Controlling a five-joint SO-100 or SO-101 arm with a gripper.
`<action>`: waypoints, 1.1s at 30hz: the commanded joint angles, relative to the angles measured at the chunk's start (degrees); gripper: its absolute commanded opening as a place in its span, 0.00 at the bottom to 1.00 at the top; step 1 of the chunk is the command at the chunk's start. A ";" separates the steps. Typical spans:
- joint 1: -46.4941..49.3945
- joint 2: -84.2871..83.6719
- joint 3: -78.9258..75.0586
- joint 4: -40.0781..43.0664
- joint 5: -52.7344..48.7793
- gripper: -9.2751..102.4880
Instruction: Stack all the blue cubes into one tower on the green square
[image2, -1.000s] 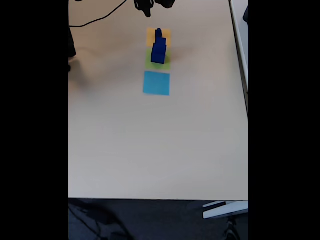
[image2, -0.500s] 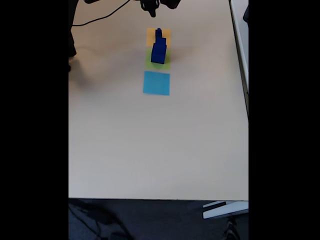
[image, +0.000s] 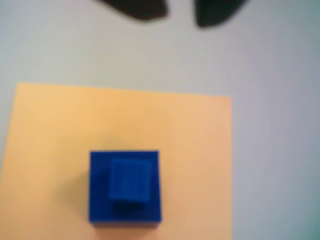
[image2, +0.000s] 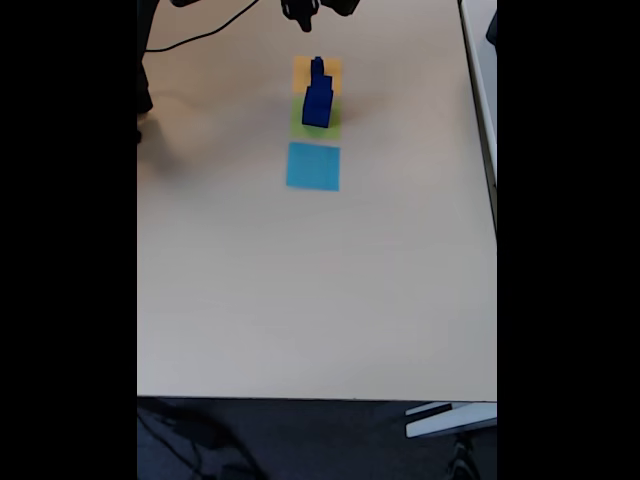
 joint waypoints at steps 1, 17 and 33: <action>0.26 0.00 -4.39 -0.62 0.88 0.08; -0.70 -2.72 -6.50 -0.44 1.85 0.09; 1.49 -3.43 -2.64 -5.36 -0.79 0.12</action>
